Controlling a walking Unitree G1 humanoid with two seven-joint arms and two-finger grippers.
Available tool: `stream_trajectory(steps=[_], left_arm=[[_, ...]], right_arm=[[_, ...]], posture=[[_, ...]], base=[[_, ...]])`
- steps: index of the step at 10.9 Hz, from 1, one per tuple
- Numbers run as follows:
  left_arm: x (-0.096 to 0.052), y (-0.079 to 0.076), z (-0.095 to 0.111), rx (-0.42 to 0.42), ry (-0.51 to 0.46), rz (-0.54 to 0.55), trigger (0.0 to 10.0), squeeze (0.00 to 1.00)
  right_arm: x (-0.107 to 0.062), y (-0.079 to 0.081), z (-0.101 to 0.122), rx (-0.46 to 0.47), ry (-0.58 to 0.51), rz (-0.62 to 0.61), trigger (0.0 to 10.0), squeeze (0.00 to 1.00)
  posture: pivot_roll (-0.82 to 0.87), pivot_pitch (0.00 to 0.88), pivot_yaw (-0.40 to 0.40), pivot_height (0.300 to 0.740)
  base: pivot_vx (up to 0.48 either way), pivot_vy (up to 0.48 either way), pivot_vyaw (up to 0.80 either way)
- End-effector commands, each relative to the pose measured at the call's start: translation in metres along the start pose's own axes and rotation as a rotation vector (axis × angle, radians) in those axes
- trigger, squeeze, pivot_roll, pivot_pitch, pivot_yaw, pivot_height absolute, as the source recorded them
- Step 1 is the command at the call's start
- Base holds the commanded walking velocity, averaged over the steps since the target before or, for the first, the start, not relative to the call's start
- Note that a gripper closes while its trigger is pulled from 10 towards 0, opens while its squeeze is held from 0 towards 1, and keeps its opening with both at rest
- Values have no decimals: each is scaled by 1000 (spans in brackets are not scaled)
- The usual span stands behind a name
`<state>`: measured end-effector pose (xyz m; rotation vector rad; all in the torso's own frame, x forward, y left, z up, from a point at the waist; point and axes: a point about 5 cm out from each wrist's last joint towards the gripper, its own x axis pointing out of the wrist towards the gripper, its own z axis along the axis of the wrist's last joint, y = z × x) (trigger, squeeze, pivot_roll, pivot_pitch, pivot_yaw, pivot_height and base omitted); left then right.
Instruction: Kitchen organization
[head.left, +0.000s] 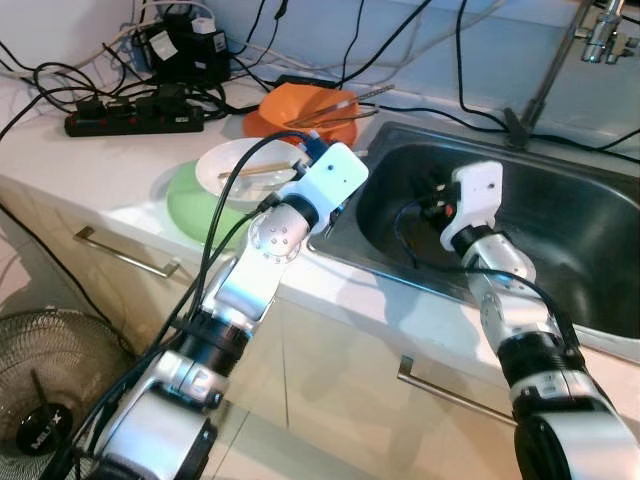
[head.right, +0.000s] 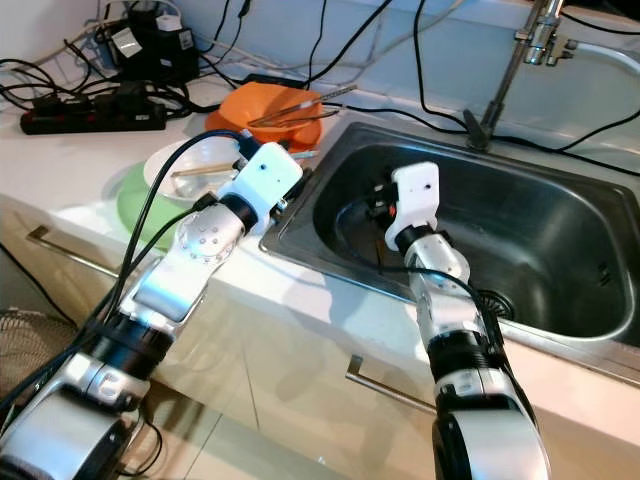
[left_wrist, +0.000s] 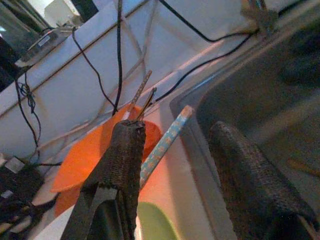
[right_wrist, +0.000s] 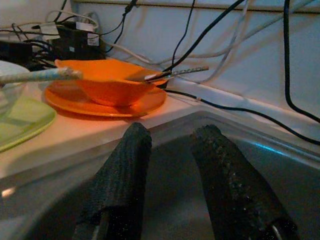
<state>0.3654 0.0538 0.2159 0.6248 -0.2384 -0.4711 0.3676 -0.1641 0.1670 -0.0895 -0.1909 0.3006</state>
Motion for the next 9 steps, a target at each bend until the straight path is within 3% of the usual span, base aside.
stream_trajectory(steps=[1, 5, 7, 9], left_arm=[[4, 2, 4, 38, -16, 11, 10000, 0], [17, 6, 1, 114, 10, -14, 10000, 0], [24, 3, -3, 145, 26, -41, 10000, 0], [29, 3, 0, 201, 33, -44, 10000, 0]], right_arm=[[-4, -6, 3, 11, -8, -22, 10000, 0], [-34, -19, -3, 33, 24, -27, 10000, 0], [-42, -13, -2, 59, 29, -16, 10000, 0], [-41, -7, -1, 78, 27, -6, 10000, 0]], posture=[[142, 7, 0, 740], [138, 10, 9, 740], [131, 11, 16, 740], [131, 9, 20, 740]], base=[[0, 0, 0], [0, 0, 0], [0, 0, 0], [0, 0, 0]])
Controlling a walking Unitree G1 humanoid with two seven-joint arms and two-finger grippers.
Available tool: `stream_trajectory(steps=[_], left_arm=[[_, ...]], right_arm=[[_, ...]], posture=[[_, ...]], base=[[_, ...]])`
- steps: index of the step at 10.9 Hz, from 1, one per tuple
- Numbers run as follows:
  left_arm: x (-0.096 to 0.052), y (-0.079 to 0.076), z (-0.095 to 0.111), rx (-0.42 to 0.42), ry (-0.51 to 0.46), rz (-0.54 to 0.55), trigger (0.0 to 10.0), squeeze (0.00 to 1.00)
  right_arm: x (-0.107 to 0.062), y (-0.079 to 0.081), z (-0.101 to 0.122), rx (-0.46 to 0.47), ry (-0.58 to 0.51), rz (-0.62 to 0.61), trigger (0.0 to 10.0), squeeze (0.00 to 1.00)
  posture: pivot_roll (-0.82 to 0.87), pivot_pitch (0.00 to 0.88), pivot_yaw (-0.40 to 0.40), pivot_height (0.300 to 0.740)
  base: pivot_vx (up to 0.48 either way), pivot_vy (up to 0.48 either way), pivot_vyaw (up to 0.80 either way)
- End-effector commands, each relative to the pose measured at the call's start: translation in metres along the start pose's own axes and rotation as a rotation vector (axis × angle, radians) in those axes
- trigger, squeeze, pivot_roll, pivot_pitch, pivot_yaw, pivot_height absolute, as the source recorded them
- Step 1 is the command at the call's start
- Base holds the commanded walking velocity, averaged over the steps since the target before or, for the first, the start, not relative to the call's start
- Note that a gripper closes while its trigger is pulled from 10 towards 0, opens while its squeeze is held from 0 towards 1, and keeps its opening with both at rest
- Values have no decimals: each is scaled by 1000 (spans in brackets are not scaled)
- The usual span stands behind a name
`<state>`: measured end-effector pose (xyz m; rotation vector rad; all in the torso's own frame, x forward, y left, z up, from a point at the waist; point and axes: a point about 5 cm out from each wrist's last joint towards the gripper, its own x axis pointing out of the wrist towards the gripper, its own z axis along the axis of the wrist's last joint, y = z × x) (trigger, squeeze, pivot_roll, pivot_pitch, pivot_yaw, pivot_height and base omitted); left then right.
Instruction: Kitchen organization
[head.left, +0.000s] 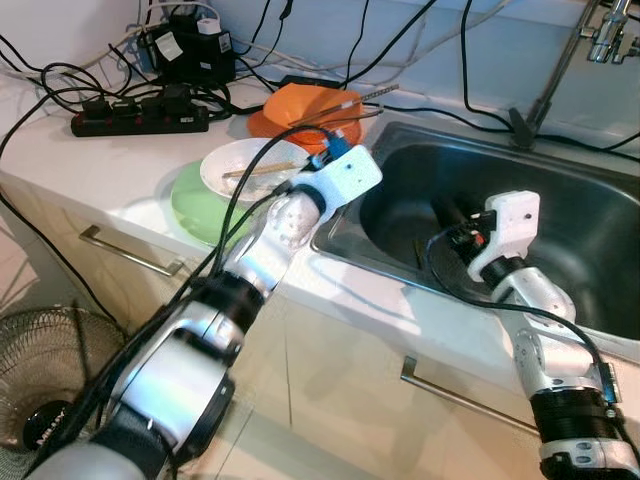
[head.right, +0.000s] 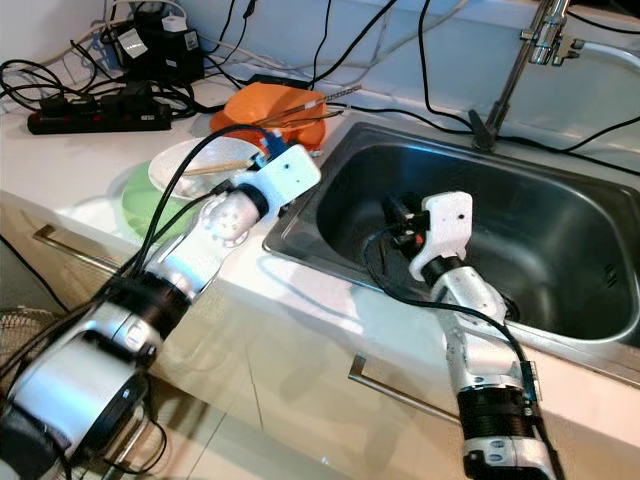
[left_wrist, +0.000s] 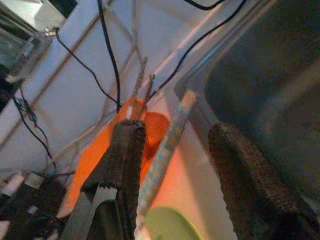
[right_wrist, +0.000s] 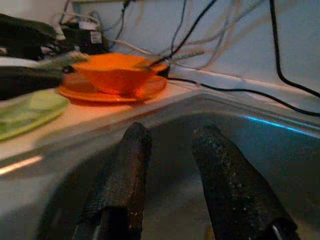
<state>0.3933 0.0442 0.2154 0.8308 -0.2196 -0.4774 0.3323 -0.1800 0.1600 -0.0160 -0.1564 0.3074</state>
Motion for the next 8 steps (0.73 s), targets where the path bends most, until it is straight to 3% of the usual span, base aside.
stream_trajectory(steps=[1, 5, 8], left_arm=[[6, 2, 10, 59, -24, 4, 10000, 0], [17, 1, 21, 222, 13, -4, 10000, 0], [18, -2, 11, 256, 85, -24, 10000, 0]], right_arm=[[-1, 3, 1, 9, 3, 5, 10000, 0], [-6, 11, 0, 19, 13, 12, 10000, 0], [-10, 15, -1, 27, 22, 10, 10000, 0]], posture=[[123, 8, 22, 740], [105, 20, 31, 740], [94, 42, 33, 740]], base=[[0, 0, 0], [0, 0, 0], [0, 0, 0]])
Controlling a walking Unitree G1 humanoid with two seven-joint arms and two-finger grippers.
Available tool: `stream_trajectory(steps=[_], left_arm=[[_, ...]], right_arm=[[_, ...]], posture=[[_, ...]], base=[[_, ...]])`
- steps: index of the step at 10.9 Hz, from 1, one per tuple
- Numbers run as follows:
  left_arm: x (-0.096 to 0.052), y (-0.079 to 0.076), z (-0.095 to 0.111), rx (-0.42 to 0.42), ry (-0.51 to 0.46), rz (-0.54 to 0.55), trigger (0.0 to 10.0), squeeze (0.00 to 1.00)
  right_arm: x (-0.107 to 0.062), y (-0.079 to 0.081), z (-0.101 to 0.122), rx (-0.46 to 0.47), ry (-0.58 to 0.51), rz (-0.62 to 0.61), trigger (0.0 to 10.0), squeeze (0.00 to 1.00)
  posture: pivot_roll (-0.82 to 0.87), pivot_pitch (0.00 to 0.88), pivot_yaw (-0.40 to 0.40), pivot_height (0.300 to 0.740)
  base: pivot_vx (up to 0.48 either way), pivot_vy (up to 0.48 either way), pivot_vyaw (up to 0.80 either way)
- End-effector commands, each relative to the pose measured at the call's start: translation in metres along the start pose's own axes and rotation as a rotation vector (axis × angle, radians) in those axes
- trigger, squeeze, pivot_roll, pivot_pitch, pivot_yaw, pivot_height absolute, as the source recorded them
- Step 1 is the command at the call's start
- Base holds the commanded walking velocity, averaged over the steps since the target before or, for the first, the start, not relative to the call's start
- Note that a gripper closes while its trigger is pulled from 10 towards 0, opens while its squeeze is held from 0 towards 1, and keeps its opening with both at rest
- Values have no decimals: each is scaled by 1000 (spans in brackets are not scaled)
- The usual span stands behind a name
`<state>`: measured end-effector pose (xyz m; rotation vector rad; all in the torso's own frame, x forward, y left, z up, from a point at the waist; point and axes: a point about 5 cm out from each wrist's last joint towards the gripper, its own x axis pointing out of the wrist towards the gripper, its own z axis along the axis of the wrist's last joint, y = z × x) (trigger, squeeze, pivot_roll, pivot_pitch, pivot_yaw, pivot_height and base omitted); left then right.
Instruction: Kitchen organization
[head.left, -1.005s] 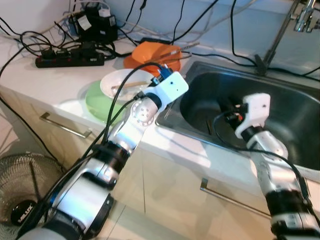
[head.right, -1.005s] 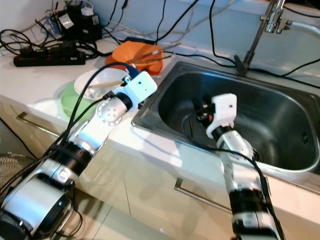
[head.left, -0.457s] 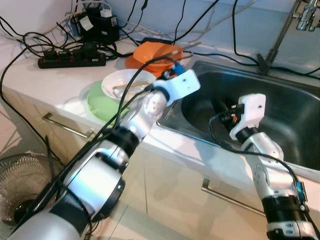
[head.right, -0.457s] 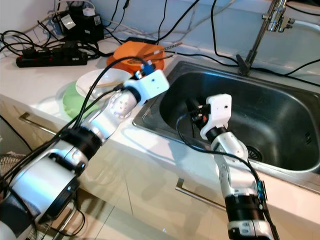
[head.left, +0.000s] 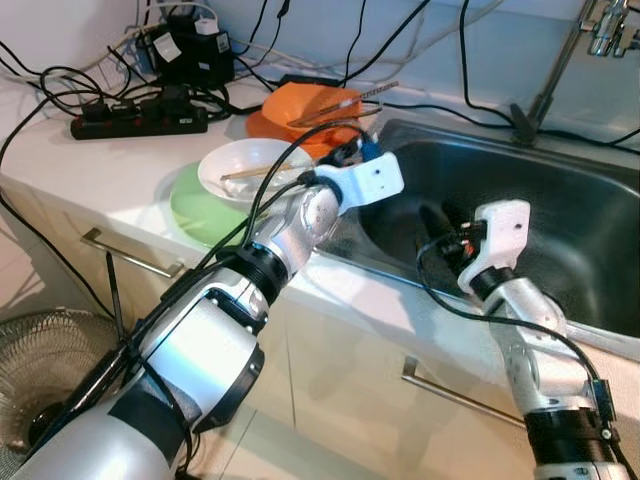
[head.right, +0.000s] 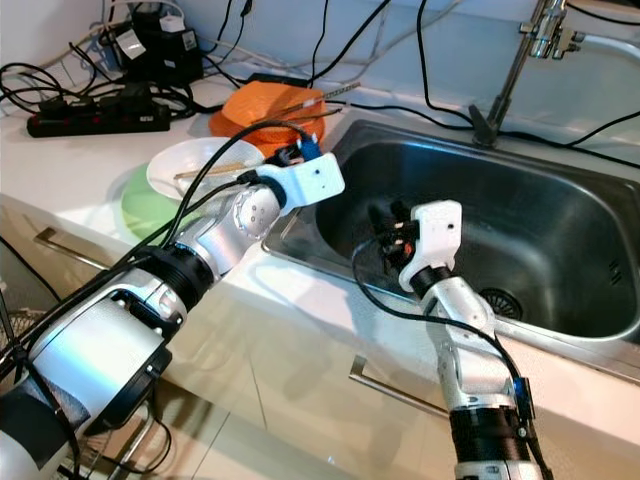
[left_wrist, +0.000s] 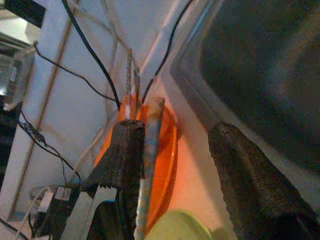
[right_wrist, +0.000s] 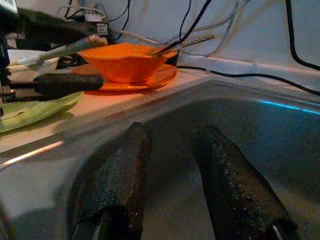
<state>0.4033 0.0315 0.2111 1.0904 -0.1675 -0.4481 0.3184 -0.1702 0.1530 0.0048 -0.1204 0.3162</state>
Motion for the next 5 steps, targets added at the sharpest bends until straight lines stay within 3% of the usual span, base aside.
stream_trajectory(steps=[1, 3, 4, 5], left_arm=[[2, 10, 3, 32, 10, 38, 10000, 0], [2, 19, -2, 46, 48, 94, 10000, 0], [1, 22, -4, 44, 60, 108, 9412, 0], [1, 23, -4, 38, 58, 120, 0, 0]], right_arm=[[-3, 3, 2, 4, -2, 3, 10000, 0], [-5, 3, 1, 7, 8, -4, 10000, 0], [-5, 3, 2, 8, 7, -8, 10000, 0], [-4, 2, 3, 7, 7, -14, 10000, 0]], posture=[[87, 56, 31, 740], [84, 63, 28, 740], [80, 64, 26, 740], [81, 64, 24, 740]], base=[[0, 0, 0], [0, 0, 0], [0, 0, 0], [0, 0, 0]])
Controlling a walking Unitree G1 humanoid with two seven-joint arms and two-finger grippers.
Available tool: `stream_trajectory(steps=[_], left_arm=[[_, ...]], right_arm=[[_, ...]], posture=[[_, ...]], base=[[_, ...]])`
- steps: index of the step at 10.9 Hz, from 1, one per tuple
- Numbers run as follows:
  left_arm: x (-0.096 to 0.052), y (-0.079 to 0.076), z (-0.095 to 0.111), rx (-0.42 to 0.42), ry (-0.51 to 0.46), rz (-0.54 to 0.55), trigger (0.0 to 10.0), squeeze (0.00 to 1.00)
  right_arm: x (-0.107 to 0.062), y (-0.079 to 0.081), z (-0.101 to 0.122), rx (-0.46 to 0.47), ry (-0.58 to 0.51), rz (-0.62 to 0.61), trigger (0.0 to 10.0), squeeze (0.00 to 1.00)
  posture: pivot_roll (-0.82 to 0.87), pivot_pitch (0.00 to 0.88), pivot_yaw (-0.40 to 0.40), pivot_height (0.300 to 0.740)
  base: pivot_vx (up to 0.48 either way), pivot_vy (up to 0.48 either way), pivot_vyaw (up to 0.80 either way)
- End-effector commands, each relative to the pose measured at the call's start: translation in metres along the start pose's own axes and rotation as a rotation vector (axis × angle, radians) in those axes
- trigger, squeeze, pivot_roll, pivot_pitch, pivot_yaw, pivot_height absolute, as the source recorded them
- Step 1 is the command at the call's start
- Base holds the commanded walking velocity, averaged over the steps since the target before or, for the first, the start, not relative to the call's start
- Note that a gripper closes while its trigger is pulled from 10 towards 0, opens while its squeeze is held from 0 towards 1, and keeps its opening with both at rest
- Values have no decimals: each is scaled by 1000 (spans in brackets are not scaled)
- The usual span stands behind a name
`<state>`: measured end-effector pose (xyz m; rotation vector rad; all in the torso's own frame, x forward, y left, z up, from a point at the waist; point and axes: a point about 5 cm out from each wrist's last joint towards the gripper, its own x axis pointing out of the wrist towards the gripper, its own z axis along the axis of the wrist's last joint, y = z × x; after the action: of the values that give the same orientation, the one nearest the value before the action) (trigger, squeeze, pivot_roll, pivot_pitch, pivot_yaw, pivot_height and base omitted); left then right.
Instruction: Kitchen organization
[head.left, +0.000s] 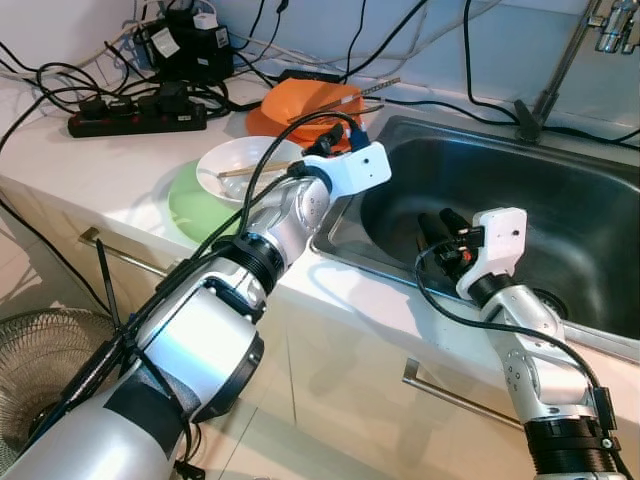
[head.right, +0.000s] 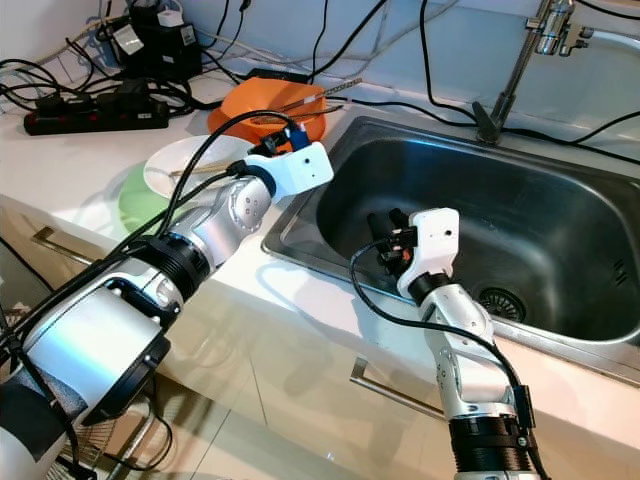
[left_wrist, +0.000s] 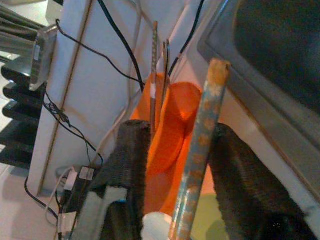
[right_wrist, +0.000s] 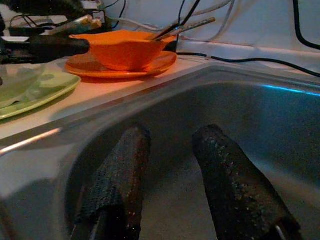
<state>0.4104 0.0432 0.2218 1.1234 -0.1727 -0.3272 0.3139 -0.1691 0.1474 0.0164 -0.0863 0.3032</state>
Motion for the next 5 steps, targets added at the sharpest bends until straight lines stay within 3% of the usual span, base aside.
stream_trajectory(steps=[1, 5], left_arm=[[2, 8, 4, 1, -8, 32, 0, 0], [2, 6, 7, -32, -27, 27, 0, 0]], right_arm=[[0, 0, 8, -9, -23, -4, 10000, 0], [5, -1, 9, -13, -28, -12, 10000, 0]], posture=[[84, 61, 22, 740], [89, 44, 20, 740]], base=[[0, 0, 0], [0, 0, 0]])
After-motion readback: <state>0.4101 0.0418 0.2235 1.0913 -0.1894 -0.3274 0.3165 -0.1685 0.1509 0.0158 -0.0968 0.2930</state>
